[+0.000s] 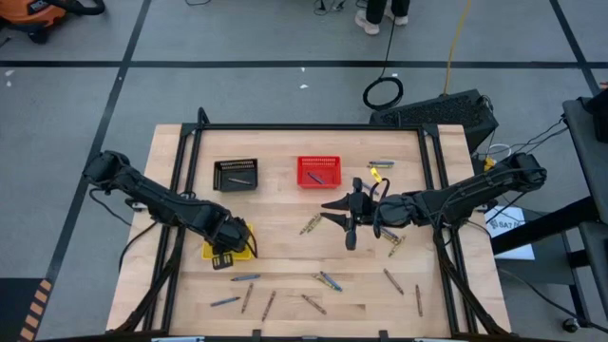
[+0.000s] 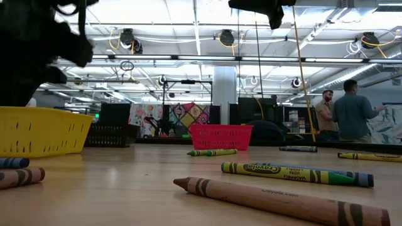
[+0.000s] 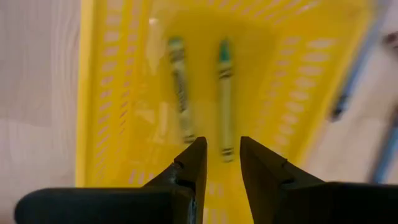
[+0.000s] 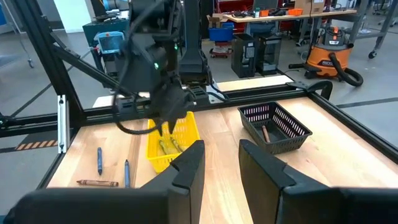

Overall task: Sort crayons
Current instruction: Put the blue crayon into the red bin

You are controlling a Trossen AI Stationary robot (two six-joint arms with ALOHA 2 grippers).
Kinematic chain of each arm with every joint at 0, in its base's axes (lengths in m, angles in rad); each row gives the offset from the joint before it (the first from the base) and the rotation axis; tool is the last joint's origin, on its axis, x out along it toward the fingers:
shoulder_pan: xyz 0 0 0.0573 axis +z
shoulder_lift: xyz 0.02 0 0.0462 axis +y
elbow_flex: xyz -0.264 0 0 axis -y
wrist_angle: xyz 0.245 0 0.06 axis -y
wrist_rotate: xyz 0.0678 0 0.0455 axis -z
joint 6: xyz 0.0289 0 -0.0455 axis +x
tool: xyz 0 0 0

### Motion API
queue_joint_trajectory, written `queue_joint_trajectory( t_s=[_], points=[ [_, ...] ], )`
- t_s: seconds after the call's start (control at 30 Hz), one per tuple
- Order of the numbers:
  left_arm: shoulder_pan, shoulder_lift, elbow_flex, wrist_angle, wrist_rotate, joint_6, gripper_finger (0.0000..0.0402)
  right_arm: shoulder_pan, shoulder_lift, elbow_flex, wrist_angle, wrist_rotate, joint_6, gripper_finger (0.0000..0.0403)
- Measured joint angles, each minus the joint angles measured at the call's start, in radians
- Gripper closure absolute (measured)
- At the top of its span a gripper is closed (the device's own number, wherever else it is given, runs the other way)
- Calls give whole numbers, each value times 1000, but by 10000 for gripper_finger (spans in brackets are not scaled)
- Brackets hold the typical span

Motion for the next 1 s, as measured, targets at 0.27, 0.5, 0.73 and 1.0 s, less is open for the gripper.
queue_joint_trajectory(
  t_s=[0.27, 0.5, 0.73, 1.0],
  points=[
    [-46, 0, 123, 28, -1, 0, 315, 0, 0, 0, -14, 0, -1, 316],
    [-154, 0, 135, 170, -10, -84, 315, 0, 0, 0, -20, 0, -35, 316],
    [-259, 0, 134, 189, -77, -230, 315, -14, 0, 0, -19, 0, -49, 316],
    [-318, 118, 134, 226, -95, -293, 315, -29, 0, 0, -18, -2, -49, 316]
  ],
)
